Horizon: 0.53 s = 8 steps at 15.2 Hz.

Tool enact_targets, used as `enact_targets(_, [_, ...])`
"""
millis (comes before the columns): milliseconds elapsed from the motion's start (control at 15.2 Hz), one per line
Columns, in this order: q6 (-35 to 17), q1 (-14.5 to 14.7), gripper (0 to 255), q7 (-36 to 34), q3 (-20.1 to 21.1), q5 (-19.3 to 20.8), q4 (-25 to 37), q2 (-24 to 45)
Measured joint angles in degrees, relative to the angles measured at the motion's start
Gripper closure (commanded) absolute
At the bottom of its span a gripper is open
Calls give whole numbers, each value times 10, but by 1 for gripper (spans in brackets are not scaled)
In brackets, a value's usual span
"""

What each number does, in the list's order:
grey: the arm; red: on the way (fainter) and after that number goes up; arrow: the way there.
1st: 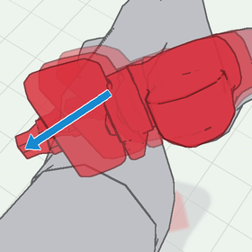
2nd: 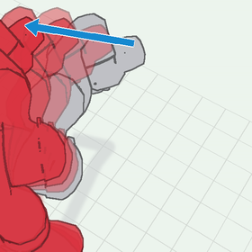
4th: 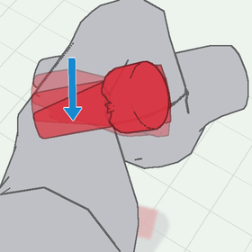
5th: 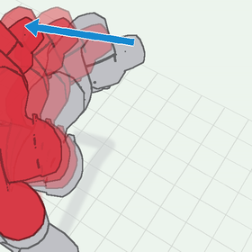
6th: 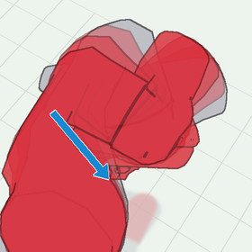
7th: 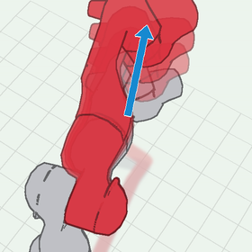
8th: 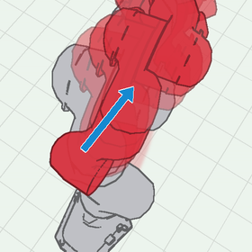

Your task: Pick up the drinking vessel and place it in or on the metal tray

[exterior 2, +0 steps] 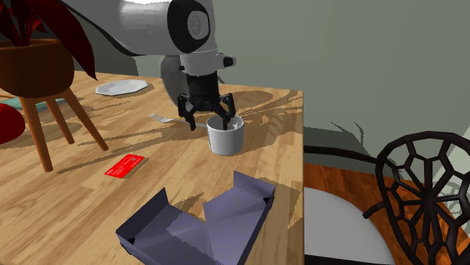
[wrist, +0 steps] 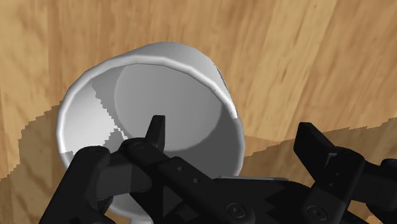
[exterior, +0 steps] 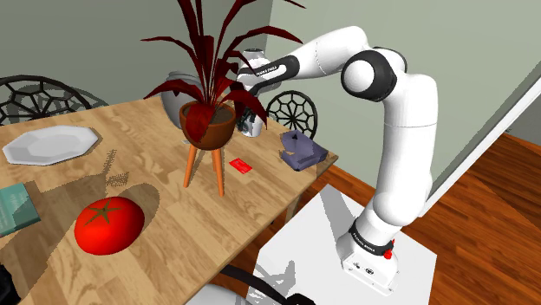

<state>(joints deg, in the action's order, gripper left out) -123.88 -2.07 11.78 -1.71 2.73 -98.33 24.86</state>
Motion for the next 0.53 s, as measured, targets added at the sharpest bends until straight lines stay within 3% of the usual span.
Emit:
enact_targets(66, [0, 0, 0, 0, 0, 0, 0, 0])
enact_targets(132, [0, 0, 255, 0, 0, 0, 0, 0])
enact_targets(528, [0, 0, 255, 0, 0, 0, 0, 0])
